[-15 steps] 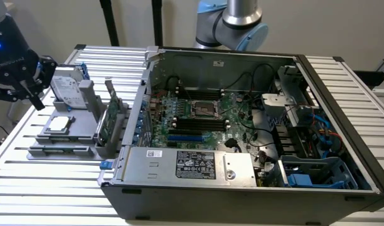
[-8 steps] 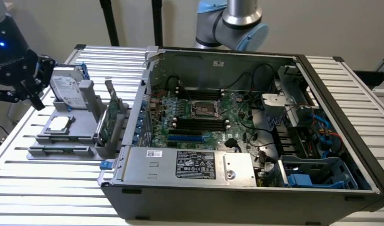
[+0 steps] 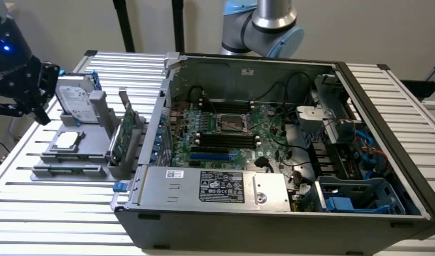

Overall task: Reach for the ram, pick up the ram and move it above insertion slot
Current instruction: 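Pick up the ram and move it above insertion slot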

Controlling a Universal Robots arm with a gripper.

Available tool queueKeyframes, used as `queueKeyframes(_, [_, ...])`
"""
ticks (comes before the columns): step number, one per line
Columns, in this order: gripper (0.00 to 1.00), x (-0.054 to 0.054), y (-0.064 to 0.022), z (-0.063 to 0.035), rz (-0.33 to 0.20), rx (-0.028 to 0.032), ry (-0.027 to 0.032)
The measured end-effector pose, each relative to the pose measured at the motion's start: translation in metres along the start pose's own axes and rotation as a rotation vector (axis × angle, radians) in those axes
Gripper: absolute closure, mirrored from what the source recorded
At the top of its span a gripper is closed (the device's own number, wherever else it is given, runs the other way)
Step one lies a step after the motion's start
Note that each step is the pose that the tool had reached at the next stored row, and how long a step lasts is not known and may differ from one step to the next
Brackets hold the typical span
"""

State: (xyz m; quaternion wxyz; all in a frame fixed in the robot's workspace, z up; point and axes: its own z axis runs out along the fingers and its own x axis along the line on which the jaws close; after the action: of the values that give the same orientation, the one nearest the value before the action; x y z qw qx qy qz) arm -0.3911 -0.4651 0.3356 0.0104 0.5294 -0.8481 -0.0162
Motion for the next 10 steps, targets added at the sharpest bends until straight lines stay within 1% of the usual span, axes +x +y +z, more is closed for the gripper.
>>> queueKeyframes(5, [0.89,0.0,0.0,0.0,-0.09,0.0012,0.0029])
queueKeyframes(10, [0.89,0.0,0.0,0.0001,-0.181,0.0049,0.0048])
